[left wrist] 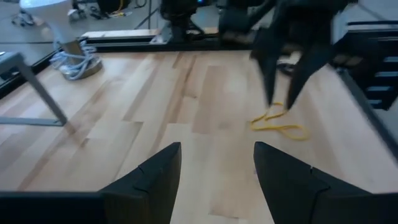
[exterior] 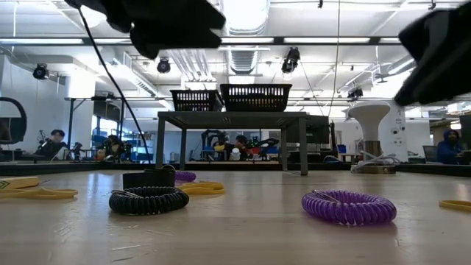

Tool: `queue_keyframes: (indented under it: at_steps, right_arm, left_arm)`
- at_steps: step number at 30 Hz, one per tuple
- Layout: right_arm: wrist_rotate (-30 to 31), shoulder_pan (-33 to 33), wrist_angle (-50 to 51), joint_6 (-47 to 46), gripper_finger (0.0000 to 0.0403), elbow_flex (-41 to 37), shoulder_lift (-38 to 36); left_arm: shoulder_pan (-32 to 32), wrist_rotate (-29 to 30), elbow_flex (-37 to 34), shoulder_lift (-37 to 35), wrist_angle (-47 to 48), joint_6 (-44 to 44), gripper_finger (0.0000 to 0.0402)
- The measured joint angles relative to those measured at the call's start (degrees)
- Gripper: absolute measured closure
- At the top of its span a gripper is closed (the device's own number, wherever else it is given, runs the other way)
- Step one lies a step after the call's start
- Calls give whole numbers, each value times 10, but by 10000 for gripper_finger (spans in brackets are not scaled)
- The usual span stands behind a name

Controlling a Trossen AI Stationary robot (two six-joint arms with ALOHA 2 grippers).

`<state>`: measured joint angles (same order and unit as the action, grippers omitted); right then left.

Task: Pick & Place Office Desk Supplies
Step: Put the black rubber band into the top black bin on the shelf

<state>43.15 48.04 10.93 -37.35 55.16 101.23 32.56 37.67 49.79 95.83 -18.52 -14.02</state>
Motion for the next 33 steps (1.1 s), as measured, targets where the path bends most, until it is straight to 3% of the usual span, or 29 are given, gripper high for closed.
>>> queue_keyframes:
  at_steps: [4, 7, 12, 16, 19, 23, 28, 33]
  right_arm:
    - [1, -6, 3, -2, 307, 12, 48]
    - [2, -9, 4, -2, 307, 16, 66]
    - [4, -13, 2, -3, 307, 18, 68]
    - [19, -13, 1, 2, 308, 18, 61]
    - [35, -13, 1, 4, 307, 18, 61]
    - [36, -16, -2, 5, 312, 18, 61]
    - [37, -18, -5, 5, 320, 18, 61]
    - [37, -22, -8, 5, 327, 18, 61]
  left_arm:
    - [21, -1, 20, 0, 47, -7, 197]
    - [37, -12, 57, 0, 157, -65, 197]
    - [39, -75, 122, 0, 422, -306, 197]
    - [32, -103, 119, 0, 527, -465, 197]
    - [29, -117, 90, 0, 512, -495, 197]
    - [28, -111, 37, 0, 417, -497, 197]
    - [25, -60, -37, 0, 274, -493, 197]
    - [25, -21, -84, 0, 222, -489, 197]
